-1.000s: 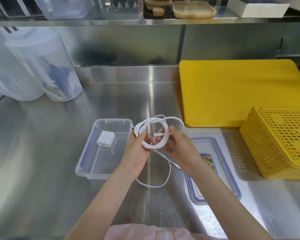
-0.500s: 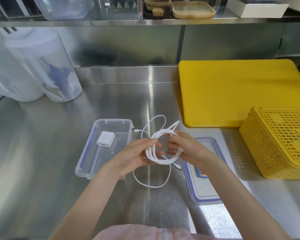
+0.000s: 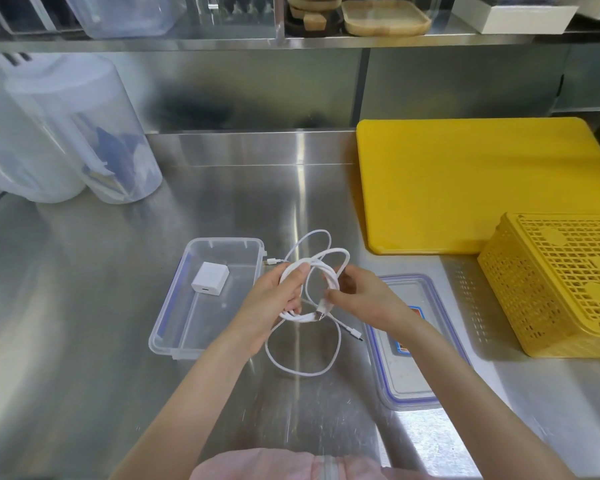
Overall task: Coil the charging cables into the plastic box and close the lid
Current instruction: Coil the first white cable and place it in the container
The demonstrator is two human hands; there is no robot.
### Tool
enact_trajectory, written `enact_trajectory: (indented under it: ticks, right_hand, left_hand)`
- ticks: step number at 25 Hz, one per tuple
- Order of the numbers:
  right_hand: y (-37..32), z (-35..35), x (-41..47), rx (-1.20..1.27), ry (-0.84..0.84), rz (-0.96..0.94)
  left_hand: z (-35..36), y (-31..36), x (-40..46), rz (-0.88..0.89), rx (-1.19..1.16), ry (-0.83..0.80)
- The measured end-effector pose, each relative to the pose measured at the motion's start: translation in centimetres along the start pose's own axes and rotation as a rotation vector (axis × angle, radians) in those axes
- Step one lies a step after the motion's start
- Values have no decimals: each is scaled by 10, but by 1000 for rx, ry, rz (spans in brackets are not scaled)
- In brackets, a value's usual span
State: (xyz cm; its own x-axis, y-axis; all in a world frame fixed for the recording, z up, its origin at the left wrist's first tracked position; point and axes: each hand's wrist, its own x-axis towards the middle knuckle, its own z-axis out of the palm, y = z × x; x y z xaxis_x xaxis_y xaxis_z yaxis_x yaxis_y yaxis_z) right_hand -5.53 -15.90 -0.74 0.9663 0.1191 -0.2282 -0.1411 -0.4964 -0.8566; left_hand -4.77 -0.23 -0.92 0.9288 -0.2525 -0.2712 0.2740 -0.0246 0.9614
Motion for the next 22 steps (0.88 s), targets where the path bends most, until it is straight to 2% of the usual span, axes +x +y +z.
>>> enact_trajectory:
  ticks: [3, 6, 11, 15, 17, 20, 22]
  right_hand:
    - [-1, 1, -1, 181, -84, 83]
    - [-5, 6, -3, 487, -154, 132]
    - [-1, 10, -4, 243, -44, 5]
    - [4, 10, 0, 94, -38, -5]
    - [5, 9, 0, -55, -66, 4]
    - [3, 5, -3, -76, -106, -17]
    - [2, 1, -6, -112, -76, -75]
  left_hand:
    - [4, 0, -1, 56, 131, 70]
    - [8, 1, -2, 71, 87, 90]
    - [8, -3, 1, 114, 122, 169]
    - [3, -5, 2, 150, 111, 201]
    - [0, -5, 5, 155, 65, 213]
    - [-5, -7, 8, 145, -34, 269]
    - [-9, -7, 9, 133, -180, 303]
